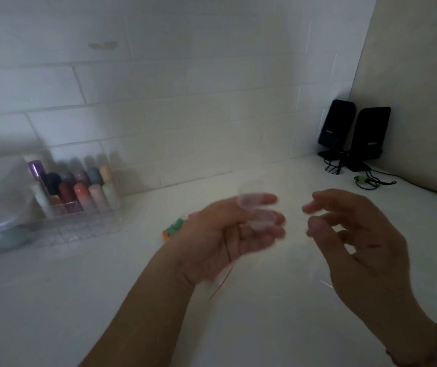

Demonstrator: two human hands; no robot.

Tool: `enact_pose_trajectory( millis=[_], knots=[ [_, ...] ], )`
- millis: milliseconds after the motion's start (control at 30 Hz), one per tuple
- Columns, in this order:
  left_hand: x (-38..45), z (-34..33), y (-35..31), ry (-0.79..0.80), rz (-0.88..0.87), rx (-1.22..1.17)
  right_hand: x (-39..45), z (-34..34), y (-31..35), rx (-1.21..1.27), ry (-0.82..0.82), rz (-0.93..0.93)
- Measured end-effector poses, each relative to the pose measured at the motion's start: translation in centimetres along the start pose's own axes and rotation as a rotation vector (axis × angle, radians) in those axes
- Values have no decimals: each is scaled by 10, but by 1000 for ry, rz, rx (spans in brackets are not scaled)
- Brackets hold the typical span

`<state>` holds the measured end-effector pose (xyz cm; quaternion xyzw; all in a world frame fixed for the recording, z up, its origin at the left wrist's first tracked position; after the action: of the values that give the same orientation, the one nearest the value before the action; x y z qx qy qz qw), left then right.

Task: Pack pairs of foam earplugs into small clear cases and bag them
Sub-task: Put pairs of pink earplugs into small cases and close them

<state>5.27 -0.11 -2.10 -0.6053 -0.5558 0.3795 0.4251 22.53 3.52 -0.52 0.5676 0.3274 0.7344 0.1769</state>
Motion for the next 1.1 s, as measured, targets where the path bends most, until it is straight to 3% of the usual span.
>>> enact_pose_trajectory(
  millis=[67,200,300,400,567,767,967,1100],
  knots=[
    [-2,23,-12,-196,-72,-96,-3,-5,-3,-131,90,8],
    [-7,63,-19,-490,-120,-218,-22,-35,-26,-423,422,-42],
    [-7,76,-13,-573,-75,-309,-29,-56,-30,-621,515,26],
    [-4,78,-9,-588,-36,-341,-30,-67,-39,-687,584,-51],
    [-3,77,-8,-570,-20,-336,-23,-89,-37,-877,500,2],
    [-4,74,-8,-566,-1,-292,-25,-96,-42,-842,502,-183],
    [0,62,-5,-495,53,-262,-5,-42,-1,-614,585,-325],
    [5,46,0,-398,117,-238,26,-29,10,-319,290,-279]
  ],
)
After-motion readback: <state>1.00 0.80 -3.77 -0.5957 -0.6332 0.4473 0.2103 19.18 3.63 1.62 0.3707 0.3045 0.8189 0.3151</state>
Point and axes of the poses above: each hand's wrist, its own x-axis towards the middle knuckle, its own z-axis out of the back of the hand, y = z × x, the point moved 4 cm from there along x, towards the middle knuckle, and after that the axes turned 10 degrees about x, right-handed, at the moved point
